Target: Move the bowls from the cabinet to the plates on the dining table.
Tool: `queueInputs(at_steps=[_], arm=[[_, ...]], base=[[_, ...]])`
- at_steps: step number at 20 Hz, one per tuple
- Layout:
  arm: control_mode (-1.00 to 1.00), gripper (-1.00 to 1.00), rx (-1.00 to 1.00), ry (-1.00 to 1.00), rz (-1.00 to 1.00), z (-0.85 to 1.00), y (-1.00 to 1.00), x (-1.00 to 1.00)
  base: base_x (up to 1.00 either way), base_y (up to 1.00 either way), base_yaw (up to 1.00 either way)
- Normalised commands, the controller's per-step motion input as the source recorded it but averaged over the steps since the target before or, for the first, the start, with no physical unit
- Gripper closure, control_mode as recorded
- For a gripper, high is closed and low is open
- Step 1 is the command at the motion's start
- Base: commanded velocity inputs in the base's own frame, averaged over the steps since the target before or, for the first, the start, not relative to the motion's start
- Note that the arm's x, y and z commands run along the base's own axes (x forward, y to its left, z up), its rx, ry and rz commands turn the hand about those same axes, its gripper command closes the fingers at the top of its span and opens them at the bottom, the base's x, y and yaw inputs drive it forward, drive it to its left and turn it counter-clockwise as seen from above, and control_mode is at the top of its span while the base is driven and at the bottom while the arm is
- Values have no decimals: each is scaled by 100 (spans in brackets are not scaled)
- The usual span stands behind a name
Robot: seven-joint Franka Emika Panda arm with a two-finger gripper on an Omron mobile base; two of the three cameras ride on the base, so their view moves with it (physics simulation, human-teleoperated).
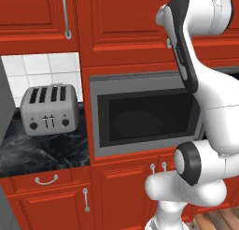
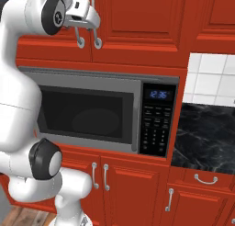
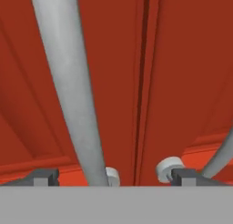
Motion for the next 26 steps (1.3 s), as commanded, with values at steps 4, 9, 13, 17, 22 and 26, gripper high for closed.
queueInputs(at_steps=[4,9,13,17,22,26], arm=[[-100,-100,0,0,0,0,15,14],[-100,-100,0,0,0,0,13,15],[-100,-100,0,0,0,0,0,26],[-100,-100,0,0,0,-1,0,34],[-100,-100,0,0,0,-1,0,47],[-100,-100,0,0,0,0,0,9]], base=[[0,0,0],[0,0,0],[0,0,0],[0,0,0],[0,0,0],[0,0,0]])
